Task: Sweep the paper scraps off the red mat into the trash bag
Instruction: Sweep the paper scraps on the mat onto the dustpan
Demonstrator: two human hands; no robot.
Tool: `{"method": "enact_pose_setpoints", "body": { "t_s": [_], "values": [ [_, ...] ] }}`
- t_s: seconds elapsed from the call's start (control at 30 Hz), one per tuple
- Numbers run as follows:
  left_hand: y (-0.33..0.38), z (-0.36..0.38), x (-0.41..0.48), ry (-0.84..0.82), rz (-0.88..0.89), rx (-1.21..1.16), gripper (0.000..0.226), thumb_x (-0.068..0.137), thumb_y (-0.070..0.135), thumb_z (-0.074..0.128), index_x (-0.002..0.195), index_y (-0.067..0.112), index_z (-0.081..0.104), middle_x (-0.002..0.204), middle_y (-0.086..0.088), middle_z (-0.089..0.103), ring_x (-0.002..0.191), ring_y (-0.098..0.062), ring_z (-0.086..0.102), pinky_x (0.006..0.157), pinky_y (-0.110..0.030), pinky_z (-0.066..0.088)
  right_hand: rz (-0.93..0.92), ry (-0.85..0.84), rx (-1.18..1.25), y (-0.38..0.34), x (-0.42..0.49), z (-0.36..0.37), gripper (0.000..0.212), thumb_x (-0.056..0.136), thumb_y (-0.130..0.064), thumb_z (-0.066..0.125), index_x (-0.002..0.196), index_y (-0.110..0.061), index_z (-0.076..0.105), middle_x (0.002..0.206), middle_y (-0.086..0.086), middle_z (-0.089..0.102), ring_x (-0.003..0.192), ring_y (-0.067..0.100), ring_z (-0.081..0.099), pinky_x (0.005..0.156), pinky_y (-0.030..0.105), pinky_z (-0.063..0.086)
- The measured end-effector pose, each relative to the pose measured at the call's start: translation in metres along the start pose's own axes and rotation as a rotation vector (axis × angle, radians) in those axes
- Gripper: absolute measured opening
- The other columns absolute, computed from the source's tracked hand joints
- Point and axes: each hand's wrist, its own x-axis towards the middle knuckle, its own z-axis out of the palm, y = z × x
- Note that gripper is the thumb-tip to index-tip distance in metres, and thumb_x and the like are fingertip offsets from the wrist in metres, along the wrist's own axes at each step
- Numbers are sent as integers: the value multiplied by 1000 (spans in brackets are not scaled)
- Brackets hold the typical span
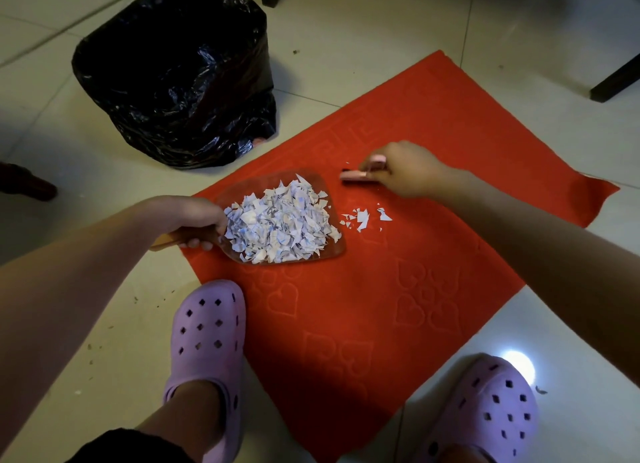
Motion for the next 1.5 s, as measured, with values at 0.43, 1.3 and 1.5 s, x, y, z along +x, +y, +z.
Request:
{"method": "enact_pose_setpoints", "body": {
  "t_s": [0.43,1.3,1.5],
  "values": [
    [1,-1,-2,28,24,69,18,88,13,45,85,-1,56,50,-9,57,31,-14,37,41,-17,29,88,316,178,35,-48,7,23,94,-25,54,110,-16,69,101,10,71,93,30,64,77,38,50],
    [5,2,5,34,25,50,19,87,14,47,84,0,59,48,-7,58,30,-13,37,43,-19,29,119,399,493,-33,-41,66,24,96,-13,47,113,-8,63,66,3,64,40,2,46,41,15,36],
    [2,2,9,24,33,-6,19,86,14,48,88,-1,59,52,-9,60,40,-16,40,48,-22,29,138,559,533,-22,-50,47,27,93,-14,52,117,-15,64,82,9,70,48,5,47,46,23,39]
  ]
}}
